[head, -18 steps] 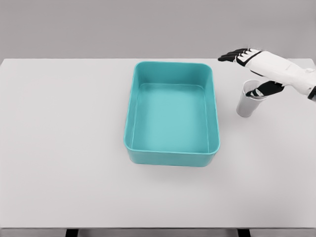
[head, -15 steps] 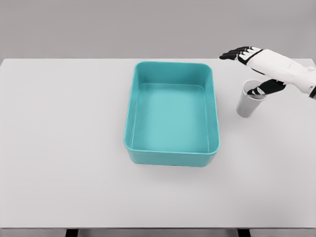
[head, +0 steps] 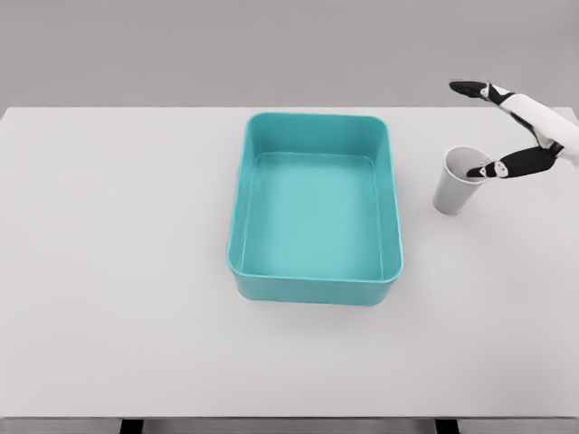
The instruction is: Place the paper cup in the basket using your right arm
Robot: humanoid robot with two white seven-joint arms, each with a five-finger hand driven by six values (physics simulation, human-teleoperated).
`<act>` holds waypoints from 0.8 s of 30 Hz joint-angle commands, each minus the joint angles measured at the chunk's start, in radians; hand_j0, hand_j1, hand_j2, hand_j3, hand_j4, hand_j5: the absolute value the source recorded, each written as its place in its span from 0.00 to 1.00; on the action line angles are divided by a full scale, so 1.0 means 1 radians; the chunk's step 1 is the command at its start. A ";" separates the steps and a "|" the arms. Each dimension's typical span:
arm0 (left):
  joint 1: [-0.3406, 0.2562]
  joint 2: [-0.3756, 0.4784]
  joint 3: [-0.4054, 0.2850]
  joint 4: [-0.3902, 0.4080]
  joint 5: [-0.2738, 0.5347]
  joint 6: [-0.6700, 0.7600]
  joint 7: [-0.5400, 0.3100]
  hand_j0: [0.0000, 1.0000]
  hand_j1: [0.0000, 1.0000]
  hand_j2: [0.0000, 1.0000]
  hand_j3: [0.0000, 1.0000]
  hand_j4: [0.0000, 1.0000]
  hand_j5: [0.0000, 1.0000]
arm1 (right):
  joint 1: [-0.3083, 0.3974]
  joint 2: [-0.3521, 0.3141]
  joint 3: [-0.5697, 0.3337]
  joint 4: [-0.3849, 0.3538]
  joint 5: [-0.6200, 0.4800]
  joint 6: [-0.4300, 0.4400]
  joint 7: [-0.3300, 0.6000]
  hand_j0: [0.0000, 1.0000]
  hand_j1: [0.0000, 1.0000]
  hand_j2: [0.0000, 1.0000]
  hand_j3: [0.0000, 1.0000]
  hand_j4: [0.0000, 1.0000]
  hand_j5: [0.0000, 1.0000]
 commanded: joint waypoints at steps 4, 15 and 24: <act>0.000 0.000 -0.001 0.000 0.000 0.001 0.000 1.00 1.00 1.00 1.00 1.00 1.00 | 0.043 -0.003 0.000 0.086 -0.141 0.006 0.000 1.00 1.00 1.00 1.00 1.00 1.00; 0.000 0.000 -0.001 0.000 0.000 0.001 0.000 1.00 1.00 1.00 1.00 1.00 1.00 | 0.080 0.046 0.047 0.273 -0.193 -0.161 -0.002 1.00 1.00 1.00 1.00 1.00 1.00; 0.000 0.000 -0.001 0.000 0.000 -0.001 0.000 1.00 1.00 1.00 1.00 1.00 1.00 | 0.072 0.086 0.070 0.407 -0.180 -0.175 -0.002 1.00 1.00 1.00 1.00 1.00 1.00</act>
